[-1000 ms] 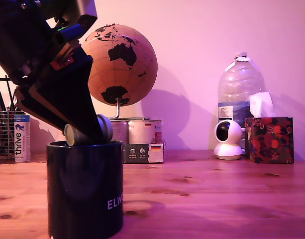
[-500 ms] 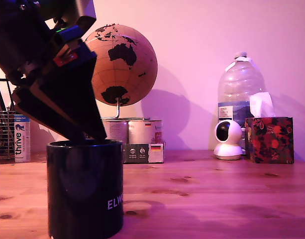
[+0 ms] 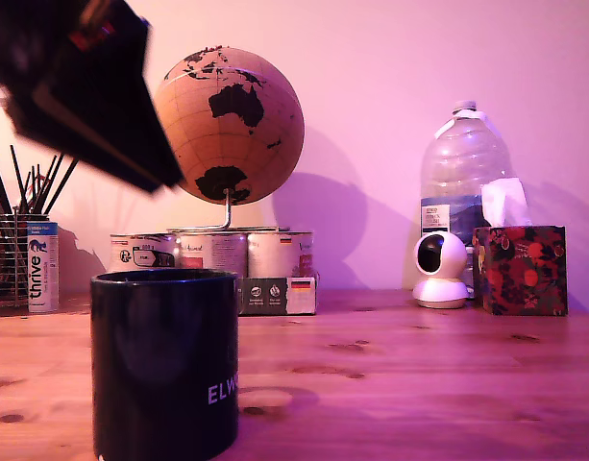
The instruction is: Pick up the coffee capsules from the table one by one and drop them inside the nearest coffee cup
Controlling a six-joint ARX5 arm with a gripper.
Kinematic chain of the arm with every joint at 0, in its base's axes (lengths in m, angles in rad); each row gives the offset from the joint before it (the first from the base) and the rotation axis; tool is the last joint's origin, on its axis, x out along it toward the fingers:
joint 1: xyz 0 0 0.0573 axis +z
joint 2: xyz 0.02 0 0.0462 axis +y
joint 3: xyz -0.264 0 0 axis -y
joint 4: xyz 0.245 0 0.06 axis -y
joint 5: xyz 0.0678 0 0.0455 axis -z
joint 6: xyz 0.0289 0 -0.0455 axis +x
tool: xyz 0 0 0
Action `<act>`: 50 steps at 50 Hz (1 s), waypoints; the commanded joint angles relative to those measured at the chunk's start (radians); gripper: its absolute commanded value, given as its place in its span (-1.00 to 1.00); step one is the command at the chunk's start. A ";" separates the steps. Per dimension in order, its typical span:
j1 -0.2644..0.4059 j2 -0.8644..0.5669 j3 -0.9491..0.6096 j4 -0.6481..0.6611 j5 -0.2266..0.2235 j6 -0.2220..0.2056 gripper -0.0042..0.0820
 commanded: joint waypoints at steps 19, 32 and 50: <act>0.166 -0.140 -0.127 0.195 0.068 0.027 -0.95; 0.331 -0.218 -0.219 0.267 0.177 0.026 -0.95; 0.557 -0.378 -0.362 0.341 0.262 -0.046 -0.95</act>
